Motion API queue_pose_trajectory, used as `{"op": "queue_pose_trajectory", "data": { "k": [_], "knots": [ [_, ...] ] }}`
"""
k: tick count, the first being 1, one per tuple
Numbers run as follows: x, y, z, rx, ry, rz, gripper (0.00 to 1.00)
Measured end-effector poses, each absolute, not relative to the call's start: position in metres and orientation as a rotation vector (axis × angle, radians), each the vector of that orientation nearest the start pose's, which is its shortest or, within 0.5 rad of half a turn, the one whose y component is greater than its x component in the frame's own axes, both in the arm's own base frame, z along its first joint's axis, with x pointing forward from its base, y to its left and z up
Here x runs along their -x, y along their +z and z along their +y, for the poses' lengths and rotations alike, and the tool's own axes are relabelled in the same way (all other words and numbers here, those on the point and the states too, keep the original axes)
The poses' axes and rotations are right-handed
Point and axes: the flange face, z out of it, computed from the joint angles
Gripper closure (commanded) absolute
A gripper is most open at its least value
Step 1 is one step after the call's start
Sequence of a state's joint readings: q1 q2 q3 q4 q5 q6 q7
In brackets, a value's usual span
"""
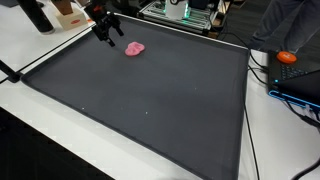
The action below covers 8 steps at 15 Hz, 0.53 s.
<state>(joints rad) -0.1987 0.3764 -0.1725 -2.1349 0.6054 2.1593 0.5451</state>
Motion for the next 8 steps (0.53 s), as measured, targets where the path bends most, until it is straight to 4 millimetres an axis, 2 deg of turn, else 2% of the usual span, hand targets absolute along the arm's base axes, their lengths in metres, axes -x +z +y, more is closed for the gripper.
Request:
{"op": "queue_pose_trajectory", "data": {
  "k": [4, 8],
  "knots": [
    [-0.520, 0.209, -0.175, 2.171, 0.521, 1.690, 0.00],
    [-0.538, 0.208, -0.166, 2.255, 0.550, 1.626, 0.00]
  ]
}}
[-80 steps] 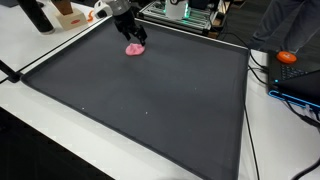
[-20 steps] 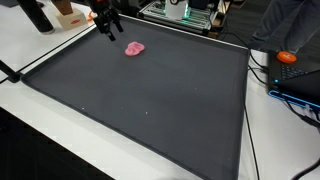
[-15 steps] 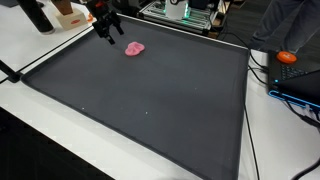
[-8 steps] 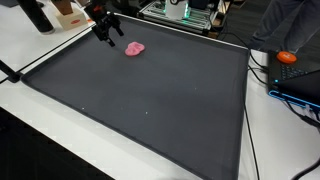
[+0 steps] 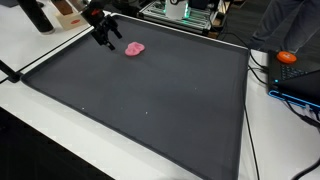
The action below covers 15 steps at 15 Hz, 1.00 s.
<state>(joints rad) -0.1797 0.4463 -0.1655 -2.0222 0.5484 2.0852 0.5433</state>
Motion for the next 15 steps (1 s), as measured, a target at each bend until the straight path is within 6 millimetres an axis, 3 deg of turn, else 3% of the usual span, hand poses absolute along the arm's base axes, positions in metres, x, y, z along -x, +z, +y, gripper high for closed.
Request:
{"op": "queue_pose_trajectory", "data": {
  "k": [6, 15],
  "knots": [
    [-0.570, 0.199, -0.133, 2.570, 0.596, 1.386, 0.00],
    [-0.600, 0.200, -0.067, 2.919, 0.619, 0.758, 0.00]
  ]
}}
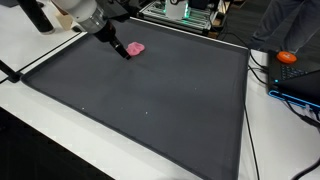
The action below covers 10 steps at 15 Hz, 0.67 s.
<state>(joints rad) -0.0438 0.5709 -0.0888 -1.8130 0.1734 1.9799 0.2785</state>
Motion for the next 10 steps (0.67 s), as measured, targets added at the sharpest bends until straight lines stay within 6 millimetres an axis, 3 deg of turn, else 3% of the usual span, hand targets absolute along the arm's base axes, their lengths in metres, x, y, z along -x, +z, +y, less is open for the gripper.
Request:
{"op": "queue_pose_trajectory", "data": {
  "k": [10],
  "knots": [
    [-0.601, 0.197, 0.002, 3.152, 0.654, -0.031, 0.00]
  ]
}}
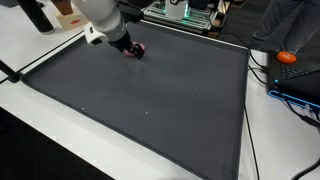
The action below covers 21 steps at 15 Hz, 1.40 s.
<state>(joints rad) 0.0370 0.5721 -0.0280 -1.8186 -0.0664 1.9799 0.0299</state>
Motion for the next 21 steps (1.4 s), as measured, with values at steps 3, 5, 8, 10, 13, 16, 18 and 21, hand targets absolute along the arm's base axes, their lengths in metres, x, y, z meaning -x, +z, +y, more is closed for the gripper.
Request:
{"op": "queue_pose_trajectory", "data": {
  "k": [3, 5, 8, 10, 13, 16, 18, 21],
  "knots": [
    [-0.593, 0.190, 0.027, 3.184, 0.695, -0.277, 0.00],
    [-0.587, 0.185, 0.042, 3.200, 0.727, -0.440, 0.00],
    [-0.576, 0.177, 0.062, 3.214, 0.779, -0.687, 0.00],
    [-0.569, 0.173, 0.073, 3.214, 0.812, -0.855, 0.00],
    [-0.559, 0.172, 0.085, 3.190, 0.852, -1.098, 0.00],
    [-0.548, 0.174, 0.094, 3.145, 0.885, -1.291, 0.00],
    [-0.540, 0.175, 0.097, 3.103, 0.906, -1.388, 0.00],
    [-0.530, 0.175, 0.100, 3.033, 0.936, -1.495, 0.00]
  ]
}}
